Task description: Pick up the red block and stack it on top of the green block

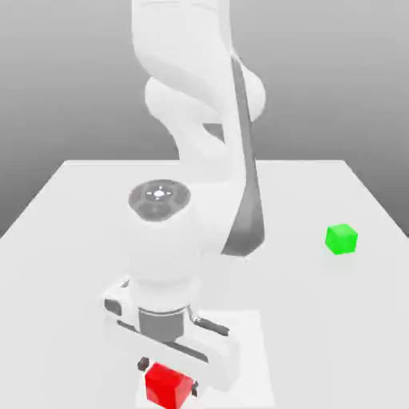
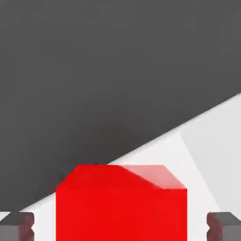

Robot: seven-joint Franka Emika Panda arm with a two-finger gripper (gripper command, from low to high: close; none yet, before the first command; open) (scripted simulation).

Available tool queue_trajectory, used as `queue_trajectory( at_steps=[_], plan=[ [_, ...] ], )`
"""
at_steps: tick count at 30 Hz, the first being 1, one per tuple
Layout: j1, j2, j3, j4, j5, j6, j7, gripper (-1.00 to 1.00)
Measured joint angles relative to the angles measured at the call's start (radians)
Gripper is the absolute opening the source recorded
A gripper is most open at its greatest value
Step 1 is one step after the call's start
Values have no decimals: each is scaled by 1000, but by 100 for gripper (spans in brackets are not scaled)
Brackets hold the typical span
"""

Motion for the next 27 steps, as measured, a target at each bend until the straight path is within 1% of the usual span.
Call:
queue_trajectory(
  at_steps=[4,9,13,15,18,20,27],
  plan=[
    [-1,5,0,1,-2,4,2,-100],
    [-6,-149,20,-26,18,-122,-17,-100],
    [71,-244,150,-89,76,-150,-123,-100],
    [138,-290,220,-124,114,-157,-187,-100],
    [290,-362,303,-180,185,-168,-299,-100],
    [397,-408,330,-216,228,-174,-369,-100],
    [651,-557,453,-346,351,-187,-593,-100]
  ],
)
